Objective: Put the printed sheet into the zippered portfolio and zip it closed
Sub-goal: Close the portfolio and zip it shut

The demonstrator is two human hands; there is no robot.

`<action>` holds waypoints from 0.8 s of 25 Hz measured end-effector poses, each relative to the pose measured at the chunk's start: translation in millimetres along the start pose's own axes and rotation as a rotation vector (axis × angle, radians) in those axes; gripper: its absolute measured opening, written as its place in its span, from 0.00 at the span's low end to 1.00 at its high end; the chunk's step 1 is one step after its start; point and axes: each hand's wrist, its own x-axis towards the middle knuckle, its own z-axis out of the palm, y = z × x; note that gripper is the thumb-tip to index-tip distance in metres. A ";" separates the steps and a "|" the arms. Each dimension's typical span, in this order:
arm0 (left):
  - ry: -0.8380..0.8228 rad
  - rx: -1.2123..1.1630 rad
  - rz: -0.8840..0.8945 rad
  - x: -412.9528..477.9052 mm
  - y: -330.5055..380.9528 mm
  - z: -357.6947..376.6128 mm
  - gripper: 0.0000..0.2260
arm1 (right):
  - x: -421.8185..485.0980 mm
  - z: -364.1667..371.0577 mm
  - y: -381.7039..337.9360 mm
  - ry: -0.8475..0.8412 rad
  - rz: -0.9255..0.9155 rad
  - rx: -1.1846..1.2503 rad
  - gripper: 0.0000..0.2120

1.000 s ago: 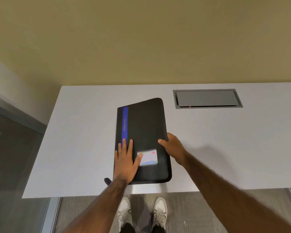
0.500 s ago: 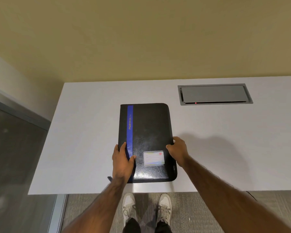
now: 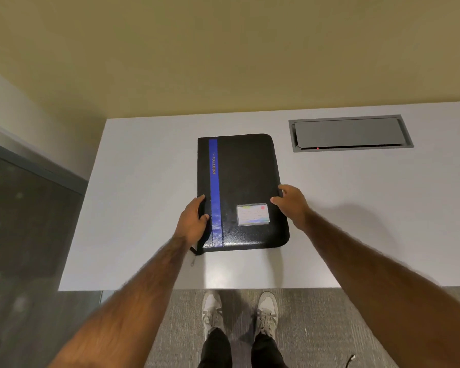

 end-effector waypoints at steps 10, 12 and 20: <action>-0.161 0.426 0.231 -75.0 -74.4 -32.7 0.23 | -102.3 89.6 29.0 0.372 -0.484 -0.545 0.04; -0.164 0.464 0.277 -78.6 -78.8 -32.3 0.21 | -116.4 116.2 28.3 0.239 -0.543 -0.555 0.03; -0.100 0.260 0.150 -81.6 -78.2 -6.9 0.05 | -136.5 172.8 15.2 -0.005 -0.389 -0.367 0.18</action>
